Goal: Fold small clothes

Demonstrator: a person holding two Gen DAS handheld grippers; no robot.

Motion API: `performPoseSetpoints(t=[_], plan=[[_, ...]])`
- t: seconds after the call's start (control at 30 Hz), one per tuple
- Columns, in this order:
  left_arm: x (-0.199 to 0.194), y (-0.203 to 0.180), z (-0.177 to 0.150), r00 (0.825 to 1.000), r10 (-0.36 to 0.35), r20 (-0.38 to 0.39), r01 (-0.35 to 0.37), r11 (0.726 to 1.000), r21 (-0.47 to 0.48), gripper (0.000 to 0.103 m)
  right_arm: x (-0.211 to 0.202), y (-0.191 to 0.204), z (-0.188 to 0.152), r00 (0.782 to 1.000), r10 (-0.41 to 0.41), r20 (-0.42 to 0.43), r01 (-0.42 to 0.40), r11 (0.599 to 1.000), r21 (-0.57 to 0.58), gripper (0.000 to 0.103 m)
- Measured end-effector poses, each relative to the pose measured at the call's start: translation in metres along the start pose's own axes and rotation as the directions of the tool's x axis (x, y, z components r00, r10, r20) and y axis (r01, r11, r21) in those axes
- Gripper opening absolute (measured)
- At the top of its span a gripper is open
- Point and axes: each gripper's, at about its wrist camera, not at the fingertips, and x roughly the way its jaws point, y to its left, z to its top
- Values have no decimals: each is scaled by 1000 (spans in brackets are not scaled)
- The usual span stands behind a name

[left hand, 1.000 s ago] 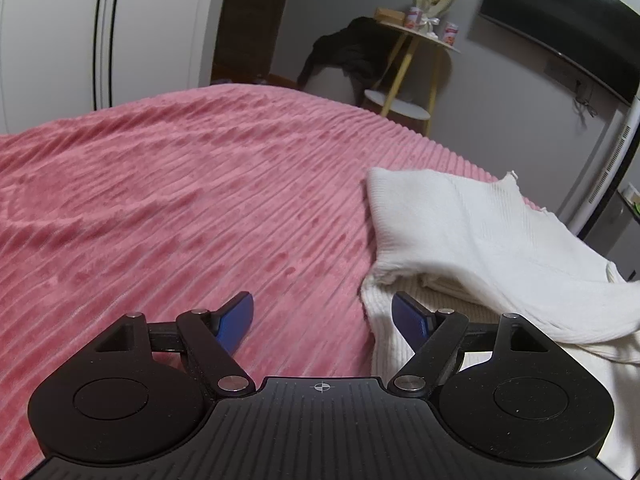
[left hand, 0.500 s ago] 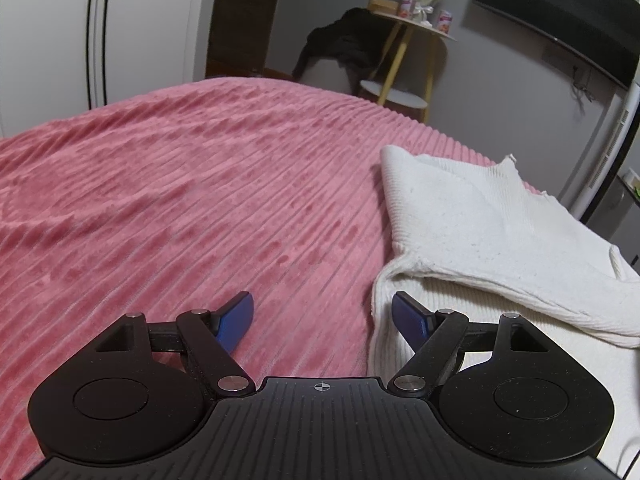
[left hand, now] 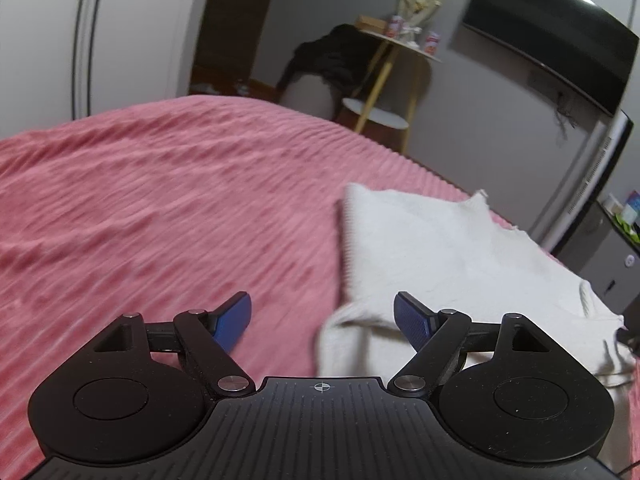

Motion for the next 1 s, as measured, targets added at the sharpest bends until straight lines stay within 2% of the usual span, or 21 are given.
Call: performPoseSetpoints(t=[0.17,0.27,0.4,0.63,0.8,0.87,0.93,1.0], plan=[[36,-31,1,999,-9,-47,13,996,91,85,15,6,-9,998,-18,-56,16,999,-29,14],[61,-46,-2,995,61,-78,-49,987,155,86,18,2,-16,998,-34,-50,31,997,-64,14],[72,-56,-1,994,99,-56,-83,971,225,90,23,-7,-22,999,-19,-39,15,994,-105,14],[83,-59,6,988,134,-79,-110,961,255,97,34,-2,-22,999,-36,-18,33,993,-109,15],[87,-61,10,982,156,-102,-122,953,278,101,38,-4,-16,999,-37,-33,32,992,-123,15],[80,-62,16,980,163,-111,-127,952,277,99,37,-5,-11,998,-31,-56,24,993,-118,15],[68,-63,19,983,154,-99,-122,955,272,92,29,-9,-3,997,-26,-76,20,996,-85,16],[63,-64,22,984,150,-95,-121,957,264,90,14,-13,1,998,-10,-64,7,999,-42,16]])
